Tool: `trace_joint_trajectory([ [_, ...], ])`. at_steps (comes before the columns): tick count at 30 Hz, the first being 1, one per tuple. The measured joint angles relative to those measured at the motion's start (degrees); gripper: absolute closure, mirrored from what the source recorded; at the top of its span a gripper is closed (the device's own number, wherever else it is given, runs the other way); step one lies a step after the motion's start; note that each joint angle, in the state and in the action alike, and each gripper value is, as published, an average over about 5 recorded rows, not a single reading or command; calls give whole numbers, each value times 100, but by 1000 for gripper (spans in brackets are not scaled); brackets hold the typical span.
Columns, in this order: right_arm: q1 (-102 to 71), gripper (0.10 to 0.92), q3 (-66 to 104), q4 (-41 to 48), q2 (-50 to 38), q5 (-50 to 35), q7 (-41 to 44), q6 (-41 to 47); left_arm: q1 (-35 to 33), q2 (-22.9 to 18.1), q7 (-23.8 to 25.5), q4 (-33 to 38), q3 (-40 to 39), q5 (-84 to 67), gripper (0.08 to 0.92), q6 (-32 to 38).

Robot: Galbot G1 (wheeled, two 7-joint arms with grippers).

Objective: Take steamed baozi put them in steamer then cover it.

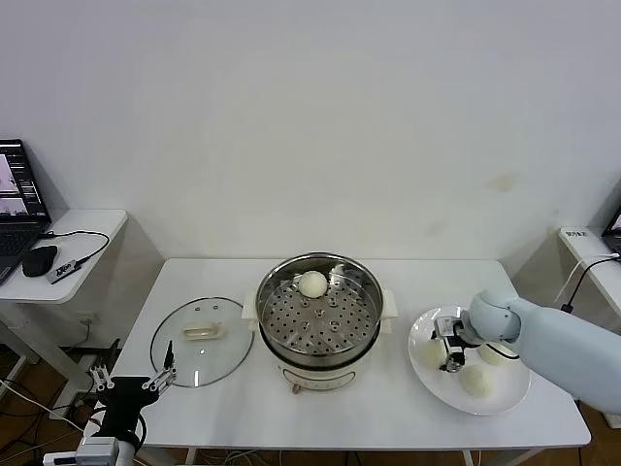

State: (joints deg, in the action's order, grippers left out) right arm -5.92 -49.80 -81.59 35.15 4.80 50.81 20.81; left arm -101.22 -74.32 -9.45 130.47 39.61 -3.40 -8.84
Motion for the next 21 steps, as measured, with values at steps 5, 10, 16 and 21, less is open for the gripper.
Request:
trace_joint_trajectory([
  [5, 39, 493, -2, 17, -7, 2, 73, -1, 5, -17, -2, 1, -11, 0, 177, -2],
  [10, 194, 501, -39, -41, -94, -66, 200, -4, 3, -8, -1, 7, -13, 0, 177, -8],
  [16, 587, 491, -124, -235, -316, -244, 399, 27, 7, 14, 5, 40, -31, -2, 177, -19],
  [21, 1142, 491, -316, -493, -567, -506, 544, 68, 20, 43, 10, 60, -74, -3, 177, -23],
])
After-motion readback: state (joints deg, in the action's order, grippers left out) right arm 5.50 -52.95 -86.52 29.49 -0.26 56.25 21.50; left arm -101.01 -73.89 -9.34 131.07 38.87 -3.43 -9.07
